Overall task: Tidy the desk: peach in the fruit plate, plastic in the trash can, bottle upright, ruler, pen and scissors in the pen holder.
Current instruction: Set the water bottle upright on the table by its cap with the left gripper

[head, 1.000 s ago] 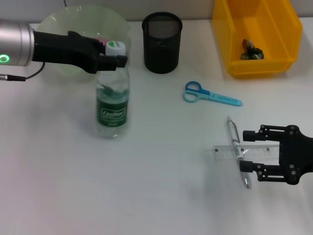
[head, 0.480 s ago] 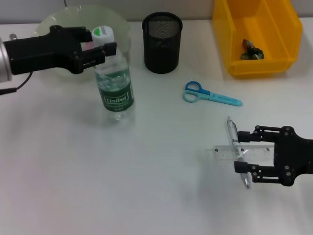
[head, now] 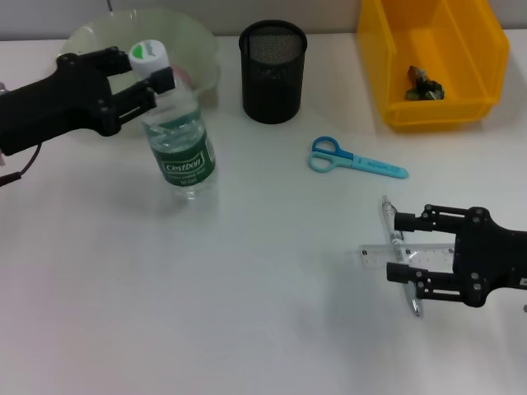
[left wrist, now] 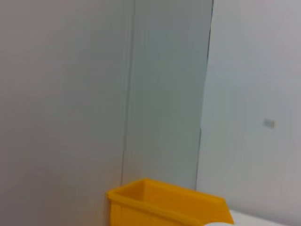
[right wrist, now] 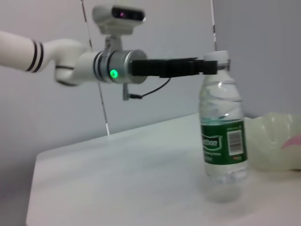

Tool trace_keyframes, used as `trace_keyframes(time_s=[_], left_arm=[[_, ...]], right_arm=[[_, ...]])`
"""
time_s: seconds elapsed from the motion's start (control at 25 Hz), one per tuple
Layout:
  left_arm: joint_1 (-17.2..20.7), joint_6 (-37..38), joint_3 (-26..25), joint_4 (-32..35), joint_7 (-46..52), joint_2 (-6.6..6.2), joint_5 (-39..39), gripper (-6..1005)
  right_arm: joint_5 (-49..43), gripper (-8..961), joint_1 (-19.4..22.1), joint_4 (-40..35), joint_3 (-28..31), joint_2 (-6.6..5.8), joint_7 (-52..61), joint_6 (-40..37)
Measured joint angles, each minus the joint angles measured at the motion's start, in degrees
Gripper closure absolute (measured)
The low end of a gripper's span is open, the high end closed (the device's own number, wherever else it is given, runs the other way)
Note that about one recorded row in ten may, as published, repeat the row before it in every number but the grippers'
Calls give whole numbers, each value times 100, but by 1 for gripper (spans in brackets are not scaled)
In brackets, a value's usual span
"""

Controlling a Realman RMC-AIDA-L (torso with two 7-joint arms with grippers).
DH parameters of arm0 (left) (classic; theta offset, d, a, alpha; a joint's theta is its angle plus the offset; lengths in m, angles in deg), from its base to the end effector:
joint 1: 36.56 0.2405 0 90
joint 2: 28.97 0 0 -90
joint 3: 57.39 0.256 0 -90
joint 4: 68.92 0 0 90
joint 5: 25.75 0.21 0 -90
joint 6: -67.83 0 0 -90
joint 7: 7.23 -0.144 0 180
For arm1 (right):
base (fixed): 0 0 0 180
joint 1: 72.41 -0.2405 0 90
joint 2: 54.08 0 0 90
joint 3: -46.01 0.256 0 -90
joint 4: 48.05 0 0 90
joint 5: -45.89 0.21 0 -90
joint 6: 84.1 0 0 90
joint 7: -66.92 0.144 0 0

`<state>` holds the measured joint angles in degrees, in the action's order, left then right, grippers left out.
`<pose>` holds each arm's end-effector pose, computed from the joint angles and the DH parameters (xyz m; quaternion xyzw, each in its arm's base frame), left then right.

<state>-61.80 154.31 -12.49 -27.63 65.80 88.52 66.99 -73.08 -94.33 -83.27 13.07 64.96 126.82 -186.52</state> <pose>-0.2546 0.3411 0.0419 -0.8967 -0.1565 -0.3386 0.2383 0.2978 0.2590 0.0026 -0.9471 0.1298 0.2723 0.1092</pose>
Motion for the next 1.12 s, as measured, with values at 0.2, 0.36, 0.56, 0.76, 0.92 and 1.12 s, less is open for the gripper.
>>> trace_keyframes(time_s=[0.2,0.36,0.56,0.76,0.92,1.12], left_arm=[[16,230,-437,-400,-373,13,-27,567],[23,266,-636,-710,-791,64,-81,567],[28,293,-686,-923,-955,60,-186,567],[32,305,-690,-994,-992,50,-233,567],[37,308,-688,-998,-993,51,-236,567],[38,298,-683,-999,-993,60,-237,567]], right_arm=[[113,253,-15,268,143,-4,-235,76],[130,253,-34,400,157,1,-362,192],[156,253,-61,508,158,-3,-440,236],[193,253,-66,545,156,-8,-467,267],[193,253,-67,551,156,-11,-477,269],[193,253,-67,552,156,-14,-479,269]])
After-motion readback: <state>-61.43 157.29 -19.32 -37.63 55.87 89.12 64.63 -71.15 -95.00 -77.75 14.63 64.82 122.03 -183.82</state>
